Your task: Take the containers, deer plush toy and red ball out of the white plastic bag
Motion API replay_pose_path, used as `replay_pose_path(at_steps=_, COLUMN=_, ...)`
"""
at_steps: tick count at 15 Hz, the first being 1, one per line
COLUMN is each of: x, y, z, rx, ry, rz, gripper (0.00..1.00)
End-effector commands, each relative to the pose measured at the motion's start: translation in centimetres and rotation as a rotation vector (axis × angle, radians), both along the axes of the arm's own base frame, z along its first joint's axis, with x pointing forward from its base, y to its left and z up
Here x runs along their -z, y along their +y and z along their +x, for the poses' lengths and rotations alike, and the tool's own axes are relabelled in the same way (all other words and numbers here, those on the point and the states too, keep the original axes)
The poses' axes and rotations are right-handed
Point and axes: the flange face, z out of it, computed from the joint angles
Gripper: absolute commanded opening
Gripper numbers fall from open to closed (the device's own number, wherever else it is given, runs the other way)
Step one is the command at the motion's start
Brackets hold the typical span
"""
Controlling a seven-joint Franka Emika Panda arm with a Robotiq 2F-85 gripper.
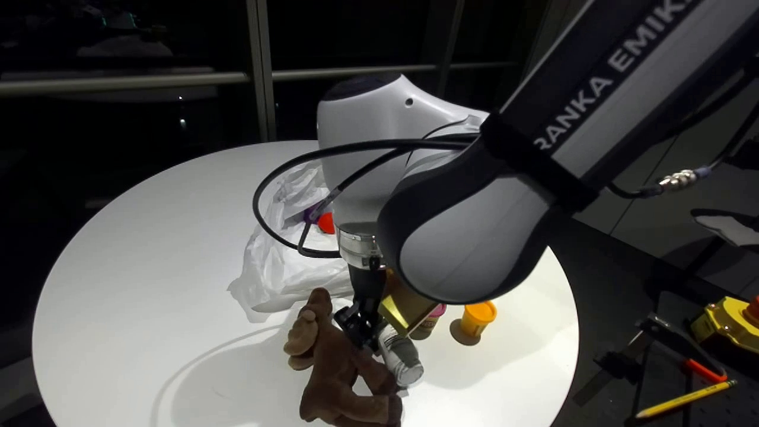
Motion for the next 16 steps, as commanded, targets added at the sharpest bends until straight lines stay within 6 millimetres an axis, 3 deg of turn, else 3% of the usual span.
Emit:
replay_pose_path(at_steps=1, x=-0.1, y=0.6, z=1.7, rx=-0.045, ry=-0.057, rz=-0.010, gripper=0.51)
replay_pose_path(at_steps=2, x=-0.3, y=0.8, z=1.7, rx=-0.043, ry=-0.052, rz=-0.002, gripper=0.80)
replay_pose_path(at_steps=3, x=-0.5, y=1.0, z=1.7, rx=-0.044, ry=-0.048, rz=0.000, gripper=0.81)
replay_pose_path(at_steps=6, x=-2.6, y=1.1, z=2.2, rx=-0.018, ry=-0.042, rz=0.019, gripper=0.99)
replay_pose_path(at_steps=11, x=-8.2, y=0.6, z=4.8, rx=0.060, ry=-0.085, rz=0.077, gripper=1.00)
replay_pose_path(at_steps=13, x=-10.3, y=-0.8, z=6.7, rx=0.114, ry=-0.116, rz=0.097, gripper=1.00)
replay_pose_path(at_steps=16, x=-11.7, y=-4.1, z=9.8, rx=0.194, ry=-0.141, rz=0.121, gripper=1.00)
